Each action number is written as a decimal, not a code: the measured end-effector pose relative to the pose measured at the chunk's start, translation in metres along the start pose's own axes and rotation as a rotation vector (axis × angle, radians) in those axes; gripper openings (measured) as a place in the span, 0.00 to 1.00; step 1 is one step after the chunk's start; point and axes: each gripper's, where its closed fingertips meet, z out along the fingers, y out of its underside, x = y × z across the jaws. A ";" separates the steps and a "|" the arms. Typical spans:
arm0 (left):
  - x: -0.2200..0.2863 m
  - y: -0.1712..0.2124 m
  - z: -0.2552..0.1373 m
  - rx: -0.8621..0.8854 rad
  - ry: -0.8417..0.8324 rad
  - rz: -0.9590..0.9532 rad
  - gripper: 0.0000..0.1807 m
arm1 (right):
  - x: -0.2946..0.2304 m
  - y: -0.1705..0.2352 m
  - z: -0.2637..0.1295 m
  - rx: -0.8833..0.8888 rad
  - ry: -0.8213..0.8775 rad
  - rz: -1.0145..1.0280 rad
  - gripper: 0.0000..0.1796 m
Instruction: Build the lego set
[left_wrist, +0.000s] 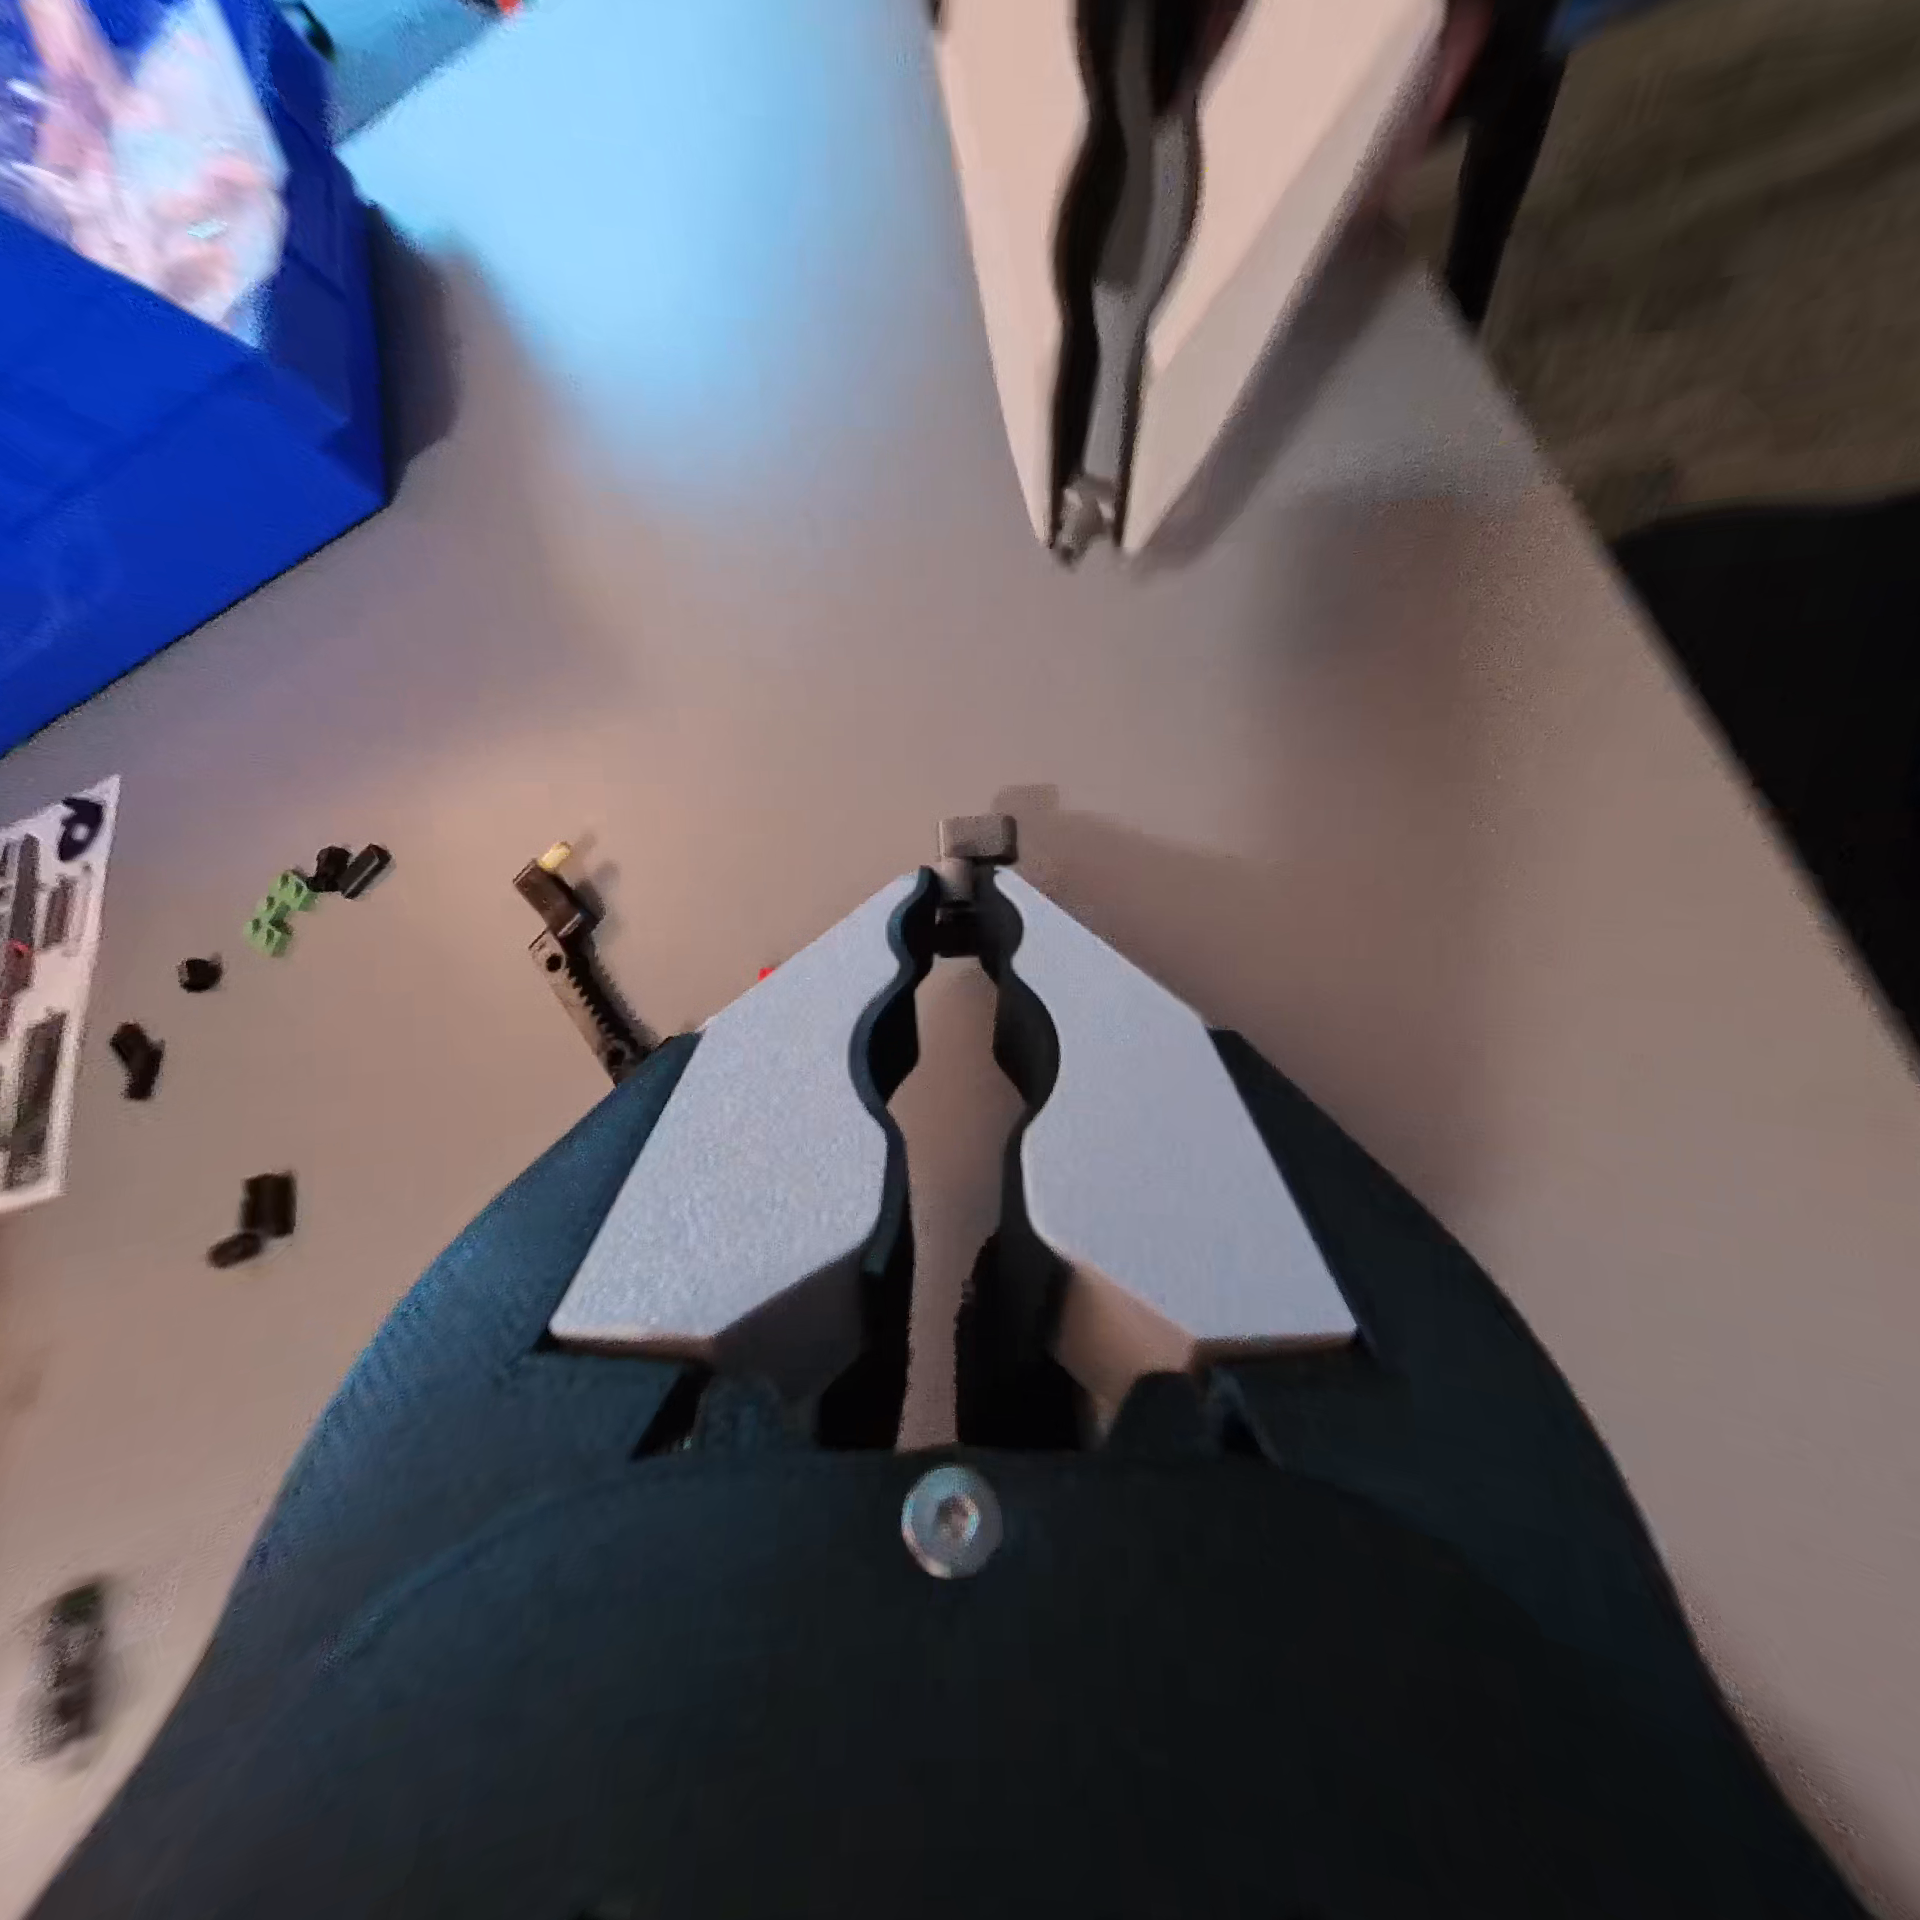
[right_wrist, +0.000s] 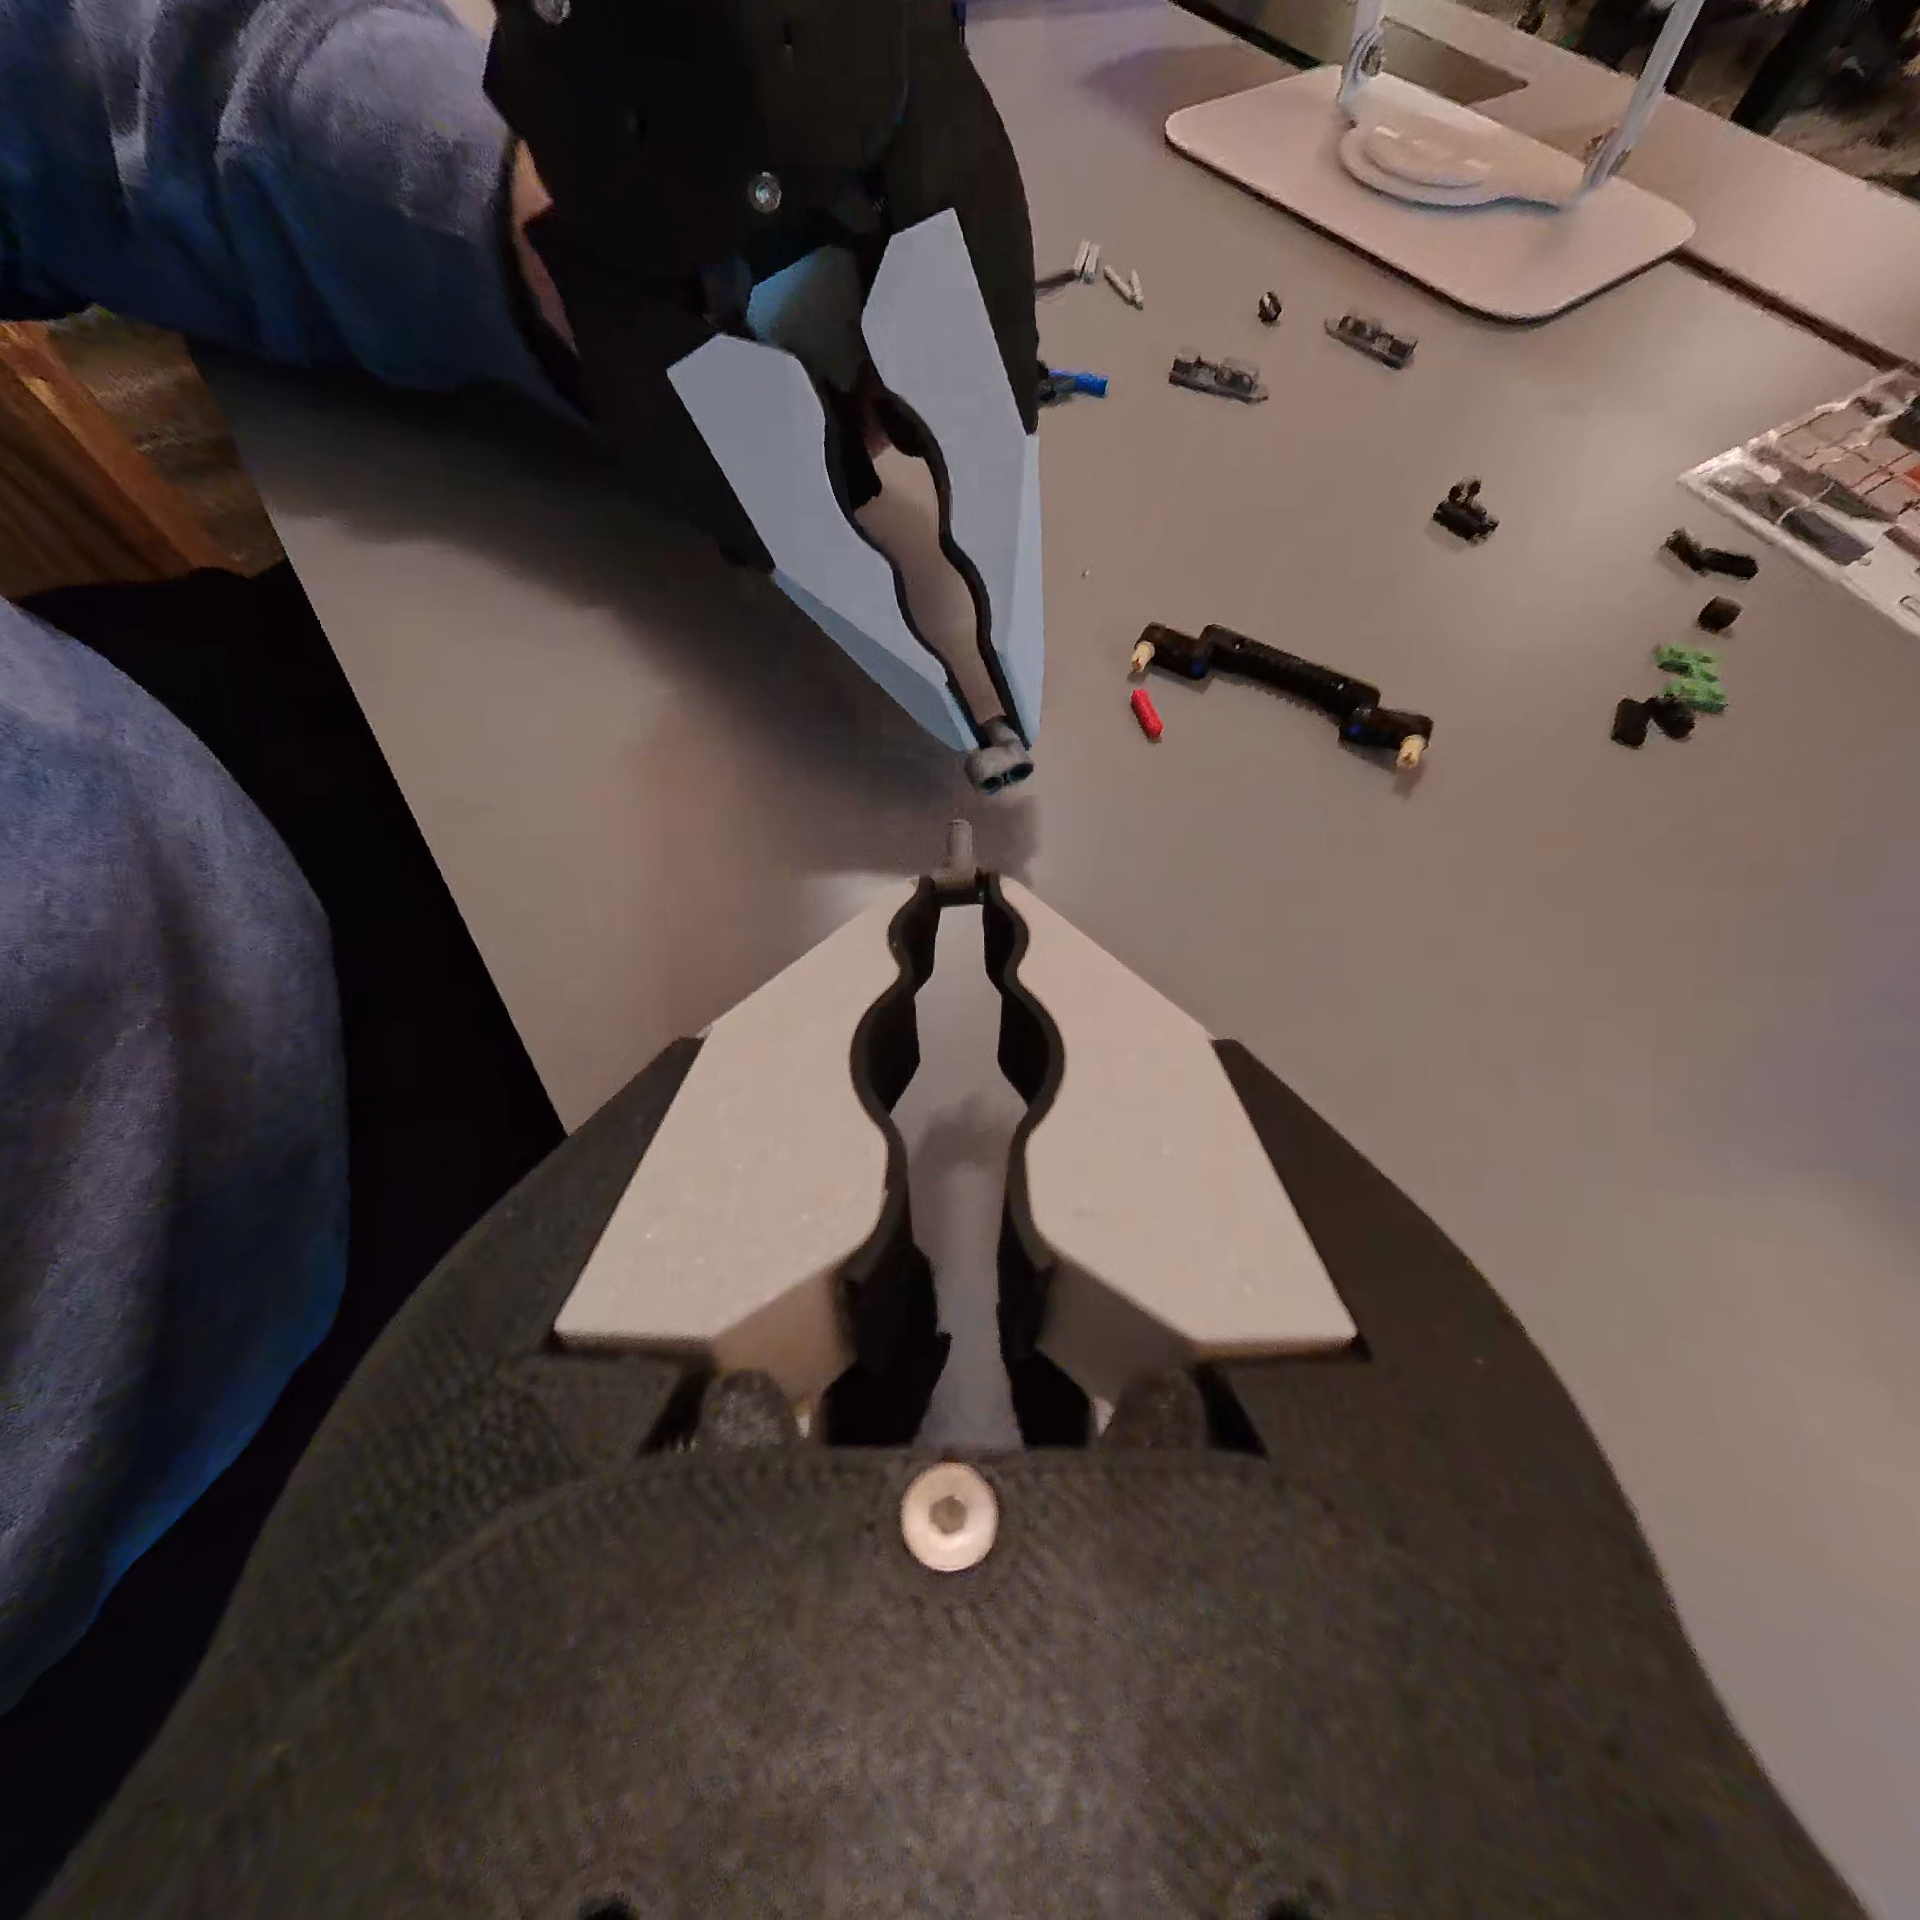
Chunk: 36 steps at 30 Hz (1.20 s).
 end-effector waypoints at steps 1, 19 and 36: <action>-0.003 -0.008 -0.007 0.070 0.013 -0.076 0.03 | 0.000 -0.005 -0.002 0.014 0.000 -0.005 0.04; -0.011 -0.085 -0.197 0.867 0.282 -0.310 0.03 | -0.038 -0.156 -0.005 0.281 -0.025 -0.352 0.04; 0.020 0.036 -0.143 0.124 0.067 -0.327 0.03 | -0.057 -0.122 0.073 0.088 -0.236 -0.367 0.04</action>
